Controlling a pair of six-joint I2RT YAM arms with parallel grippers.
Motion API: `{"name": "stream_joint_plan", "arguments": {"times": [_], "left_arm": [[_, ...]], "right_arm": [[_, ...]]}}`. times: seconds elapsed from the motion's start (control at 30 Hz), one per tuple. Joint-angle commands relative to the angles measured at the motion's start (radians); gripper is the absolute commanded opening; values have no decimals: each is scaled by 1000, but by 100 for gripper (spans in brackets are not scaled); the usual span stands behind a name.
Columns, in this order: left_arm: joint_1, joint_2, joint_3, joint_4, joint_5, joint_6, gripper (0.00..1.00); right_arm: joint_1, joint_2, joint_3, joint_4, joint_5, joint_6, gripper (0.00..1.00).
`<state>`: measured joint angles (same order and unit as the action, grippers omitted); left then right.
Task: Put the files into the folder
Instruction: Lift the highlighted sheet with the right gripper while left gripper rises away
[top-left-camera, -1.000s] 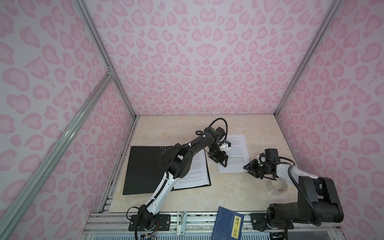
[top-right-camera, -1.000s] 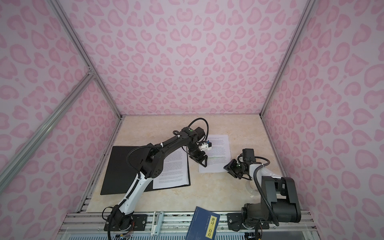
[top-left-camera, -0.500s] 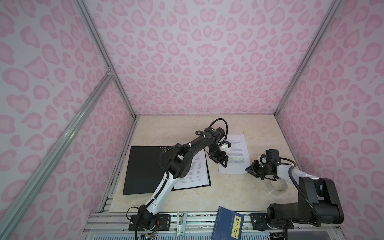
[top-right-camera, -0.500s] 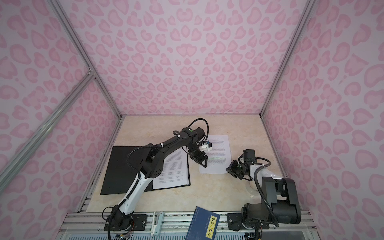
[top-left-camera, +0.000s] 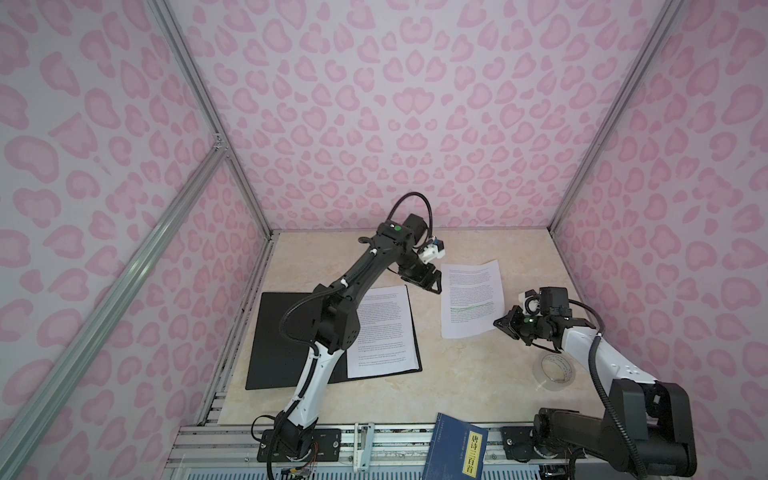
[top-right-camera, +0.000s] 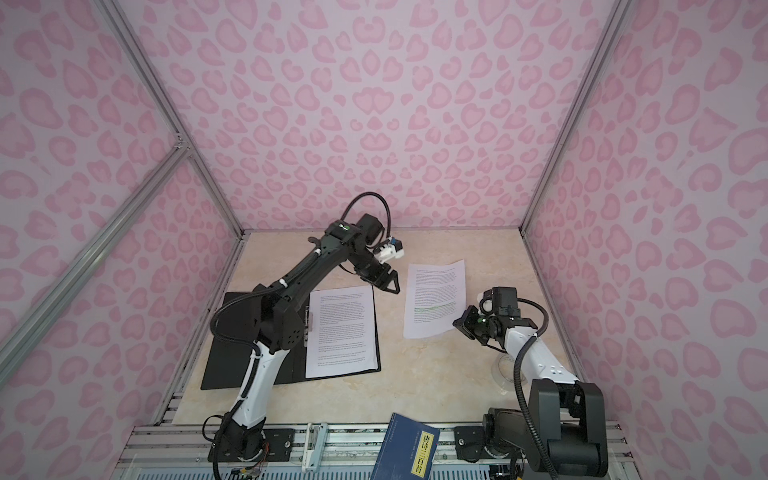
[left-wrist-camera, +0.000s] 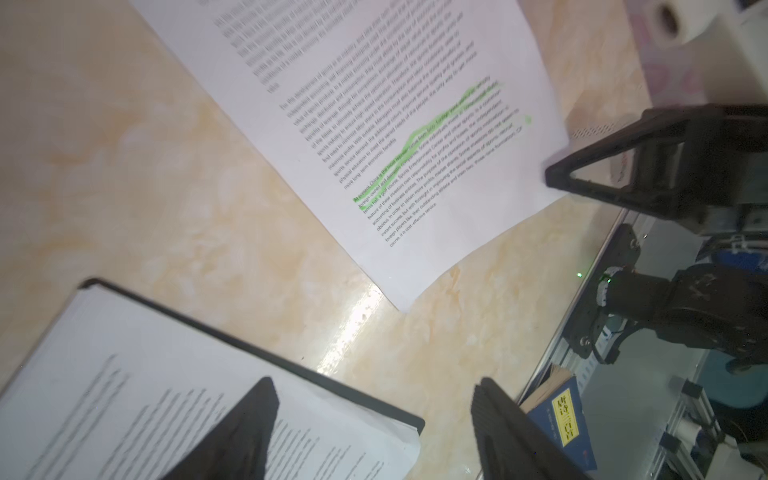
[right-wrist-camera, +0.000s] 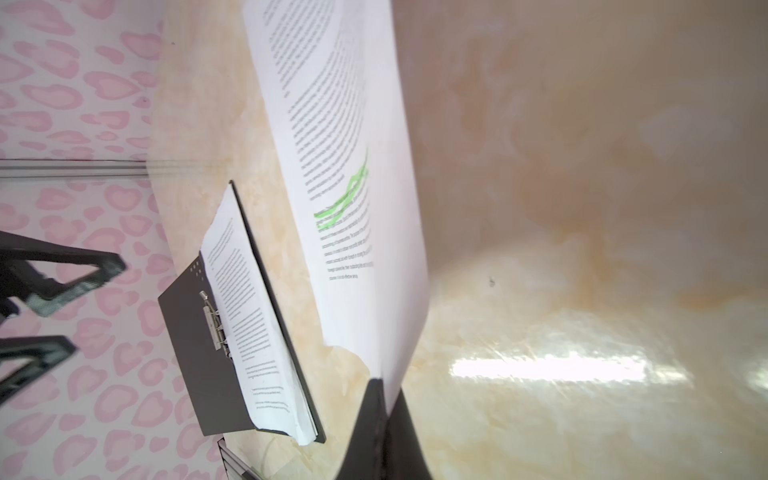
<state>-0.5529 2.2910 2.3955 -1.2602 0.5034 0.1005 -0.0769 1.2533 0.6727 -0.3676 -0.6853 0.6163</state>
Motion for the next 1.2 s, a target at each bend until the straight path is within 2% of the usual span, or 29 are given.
{"name": "stream_joint_plan", "arguments": {"times": [0.0,0.3,0.5,0.73,0.83,0.97,1.17], "left_arm": [[73,-84,-1,-27,-18,-33,78],[332,-273,-134,4,28,-83,79],[487,-360,-263,31,111,-111,79],[634,-412,-325,46,195,-128,78],[668,-429,-341,48,215,-128,78],[680,-450,-363,50,224,-121,78],[680,-475,-434,80,256,-133,78]], "right_arm": [[22,-11,56,-62,-58,-20,0],[240,15,387,-199,-23,-17,0],[424,112,629,-250,18,17,0],[630,224,863,-270,64,62,1],[709,244,898,-256,84,82,1],[790,235,866,-187,113,128,1],[861,154,628,26,184,239,2]]}}
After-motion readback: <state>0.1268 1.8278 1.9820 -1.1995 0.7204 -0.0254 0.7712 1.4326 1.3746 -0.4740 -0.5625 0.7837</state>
